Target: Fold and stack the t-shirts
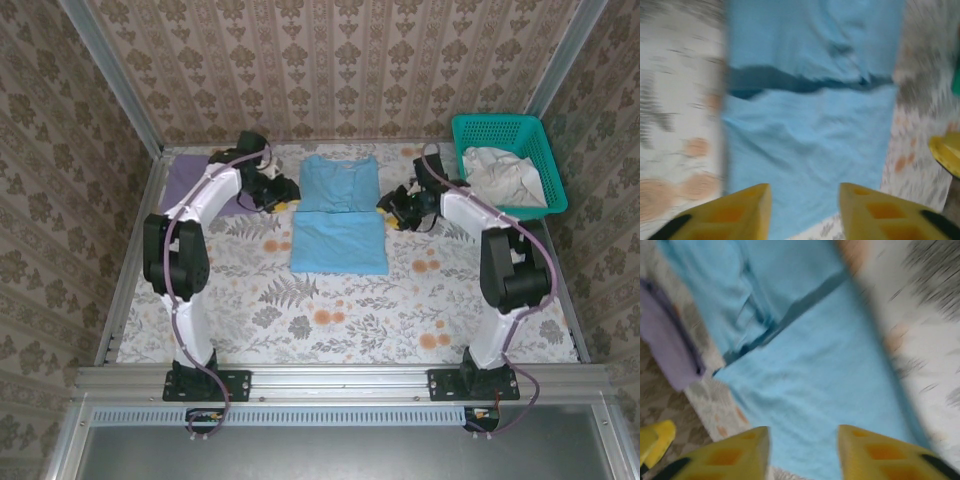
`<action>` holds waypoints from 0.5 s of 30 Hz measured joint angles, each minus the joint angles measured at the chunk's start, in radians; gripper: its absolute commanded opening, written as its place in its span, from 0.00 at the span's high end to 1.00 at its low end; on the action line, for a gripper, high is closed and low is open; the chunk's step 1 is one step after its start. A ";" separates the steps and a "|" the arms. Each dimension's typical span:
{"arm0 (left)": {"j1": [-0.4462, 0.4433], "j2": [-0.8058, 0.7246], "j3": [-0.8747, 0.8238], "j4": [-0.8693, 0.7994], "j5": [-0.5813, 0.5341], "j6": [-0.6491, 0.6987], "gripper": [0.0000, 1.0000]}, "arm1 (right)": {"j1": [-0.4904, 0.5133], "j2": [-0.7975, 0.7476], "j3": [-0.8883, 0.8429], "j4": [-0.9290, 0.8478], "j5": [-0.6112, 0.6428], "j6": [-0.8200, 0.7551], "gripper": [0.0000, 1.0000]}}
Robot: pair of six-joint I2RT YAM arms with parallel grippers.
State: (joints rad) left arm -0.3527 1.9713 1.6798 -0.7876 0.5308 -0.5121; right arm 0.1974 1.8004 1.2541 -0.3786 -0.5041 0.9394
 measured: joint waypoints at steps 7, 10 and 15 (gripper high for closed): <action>-0.160 0.063 -0.122 0.013 0.125 0.070 0.72 | 0.166 -0.016 -0.233 0.225 -0.027 0.083 0.83; -0.159 0.103 -0.174 0.016 0.127 0.093 0.72 | 0.185 0.024 -0.302 0.282 -0.024 0.109 0.84; -0.145 0.101 -0.285 0.026 0.109 0.140 0.71 | 0.187 0.016 -0.372 0.365 -0.027 0.109 0.84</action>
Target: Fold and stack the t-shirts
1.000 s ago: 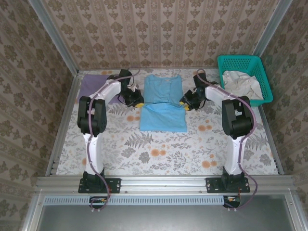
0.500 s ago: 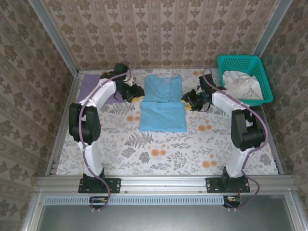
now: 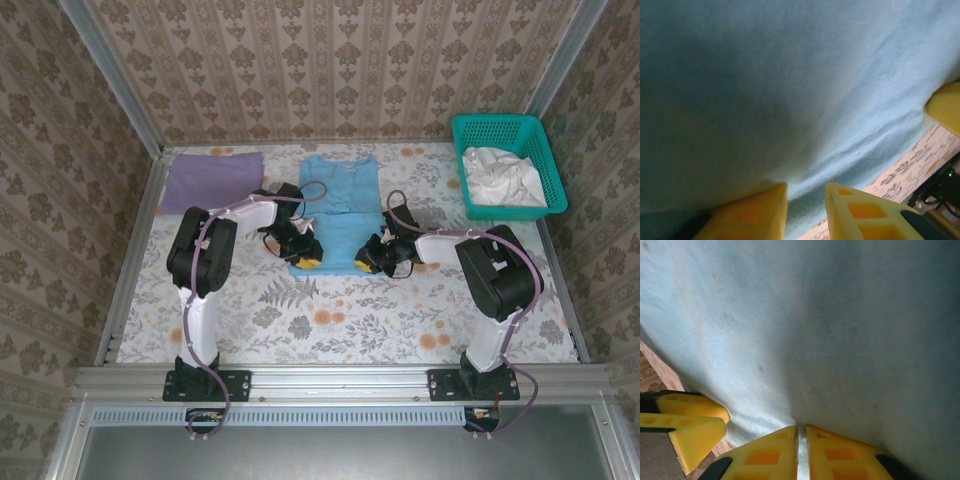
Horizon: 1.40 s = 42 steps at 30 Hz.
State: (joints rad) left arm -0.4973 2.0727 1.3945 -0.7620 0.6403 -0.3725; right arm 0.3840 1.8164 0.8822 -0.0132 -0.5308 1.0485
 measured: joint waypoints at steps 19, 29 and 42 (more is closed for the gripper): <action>-0.059 -0.311 -0.328 -0.060 -0.093 0.022 0.51 | 0.053 -0.425 -0.370 -0.117 0.026 -0.091 0.72; 0.037 -0.262 -0.003 -0.073 -0.076 -0.051 0.69 | -0.058 -0.413 -0.181 -0.152 0.076 -0.032 0.75; 0.025 0.037 0.104 0.013 -0.086 -0.072 0.75 | -0.116 0.000 0.076 -0.175 0.084 -0.095 0.88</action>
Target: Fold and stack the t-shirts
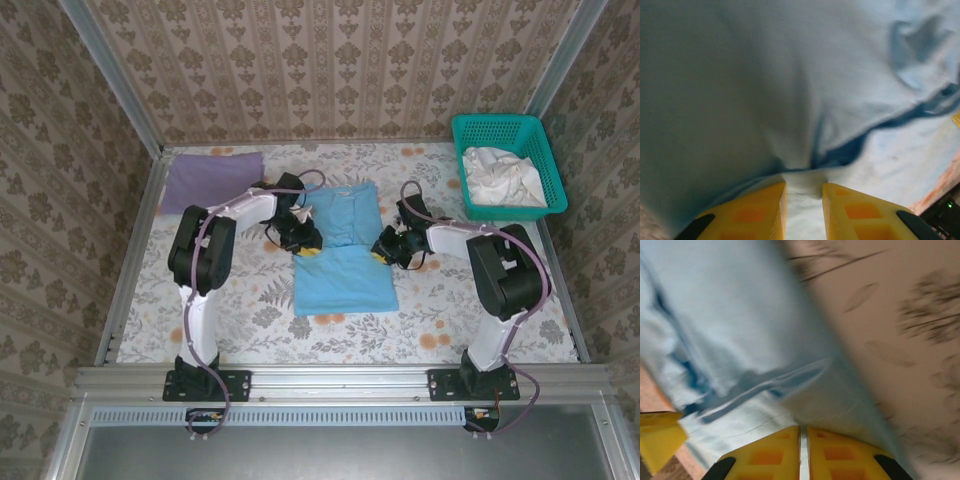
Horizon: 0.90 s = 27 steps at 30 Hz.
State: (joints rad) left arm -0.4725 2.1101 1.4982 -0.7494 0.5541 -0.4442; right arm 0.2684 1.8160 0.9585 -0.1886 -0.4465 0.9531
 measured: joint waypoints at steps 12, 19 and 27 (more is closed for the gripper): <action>0.063 0.008 0.014 0.013 -0.007 0.009 0.53 | -0.051 -0.038 -0.042 0.031 -0.020 -0.004 0.72; 0.122 -0.087 -0.005 0.011 -0.047 0.002 0.35 | -0.078 -0.203 -0.115 0.036 -0.031 -0.018 0.51; 0.178 -0.420 -0.308 -0.006 0.021 0.023 0.48 | -0.087 -0.528 -0.369 -0.048 -0.064 -0.094 0.42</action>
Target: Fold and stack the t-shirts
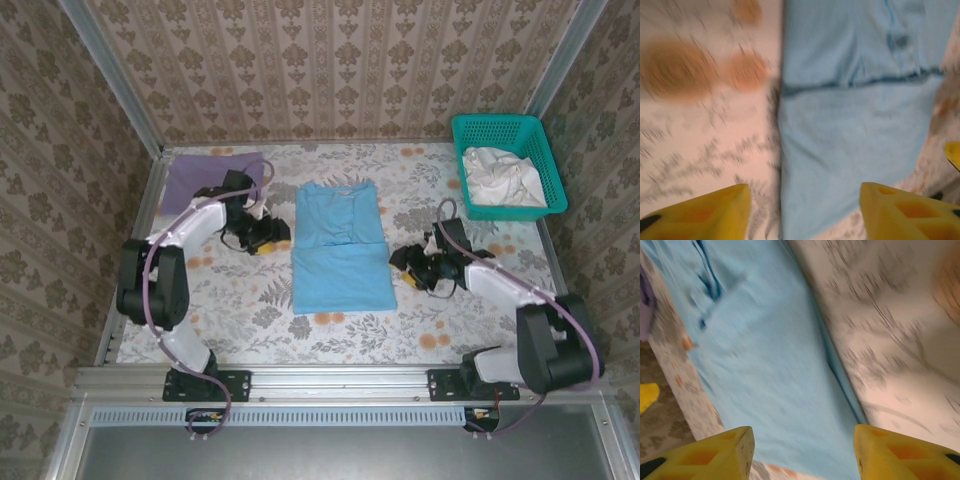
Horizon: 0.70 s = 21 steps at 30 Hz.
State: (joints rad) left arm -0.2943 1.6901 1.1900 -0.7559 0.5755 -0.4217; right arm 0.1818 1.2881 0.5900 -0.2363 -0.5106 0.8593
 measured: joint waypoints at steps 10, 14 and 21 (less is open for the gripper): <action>-0.130 -0.097 -0.386 0.063 0.222 -0.071 0.53 | 0.071 -0.148 -0.152 -0.129 -0.021 -0.049 0.45; -0.154 -0.072 -0.397 0.103 0.249 -0.095 0.55 | 0.108 -0.147 -0.152 -0.131 -0.018 -0.049 0.48; -0.159 -0.040 -0.389 0.094 0.182 -0.095 0.60 | 0.127 -0.111 -0.154 -0.106 -0.013 -0.045 0.54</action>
State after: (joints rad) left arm -0.4534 1.6501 0.8009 -0.6617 0.7570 -0.5171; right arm 0.3084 1.1770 0.4362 -0.3420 -0.5232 0.8139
